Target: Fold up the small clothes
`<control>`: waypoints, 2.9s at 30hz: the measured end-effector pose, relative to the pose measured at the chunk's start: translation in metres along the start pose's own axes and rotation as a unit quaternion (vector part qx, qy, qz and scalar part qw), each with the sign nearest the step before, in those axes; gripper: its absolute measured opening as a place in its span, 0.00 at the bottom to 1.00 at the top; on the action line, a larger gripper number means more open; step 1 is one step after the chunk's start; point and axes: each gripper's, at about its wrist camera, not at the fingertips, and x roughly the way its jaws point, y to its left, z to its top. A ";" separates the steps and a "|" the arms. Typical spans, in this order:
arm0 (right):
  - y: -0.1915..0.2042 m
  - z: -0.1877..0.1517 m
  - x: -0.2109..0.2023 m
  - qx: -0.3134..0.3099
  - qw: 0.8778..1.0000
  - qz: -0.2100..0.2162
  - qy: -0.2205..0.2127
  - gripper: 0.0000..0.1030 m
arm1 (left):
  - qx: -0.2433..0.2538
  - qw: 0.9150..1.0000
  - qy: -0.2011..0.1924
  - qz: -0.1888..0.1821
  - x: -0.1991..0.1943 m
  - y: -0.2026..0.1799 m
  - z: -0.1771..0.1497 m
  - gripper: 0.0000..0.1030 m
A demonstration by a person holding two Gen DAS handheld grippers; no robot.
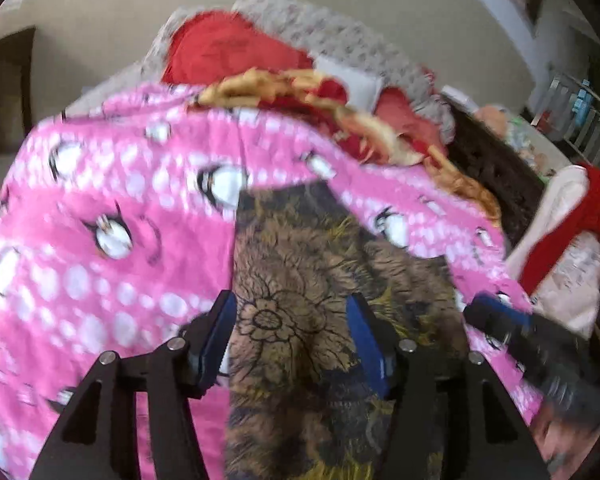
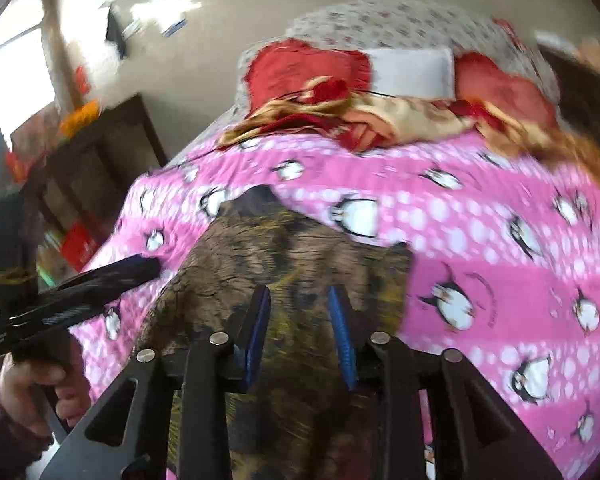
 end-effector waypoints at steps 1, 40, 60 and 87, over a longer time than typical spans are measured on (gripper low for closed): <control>0.007 -0.003 0.012 0.005 1.000 -0.020 0.012 0.09 | -0.014 1.000 0.000 0.012 0.012 0.002 -0.003 0.58; -0.044 0.017 0.055 0.031 0.994 -0.053 0.089 0.10 | 0.019 0.998 0.037 0.041 0.015 -0.009 0.047 0.75; 0.029 -0.138 -0.028 -0.071 0.991 -0.046 0.102 0.16 | 0.105 0.990 0.082 0.050 -0.020 -0.033 -0.118 1.00; 0.017 -0.179 -0.083 -0.029 0.982 -0.044 0.183 0.61 | 0.076 0.978 0.120 0.154 -0.097 -0.055 -0.139 1.00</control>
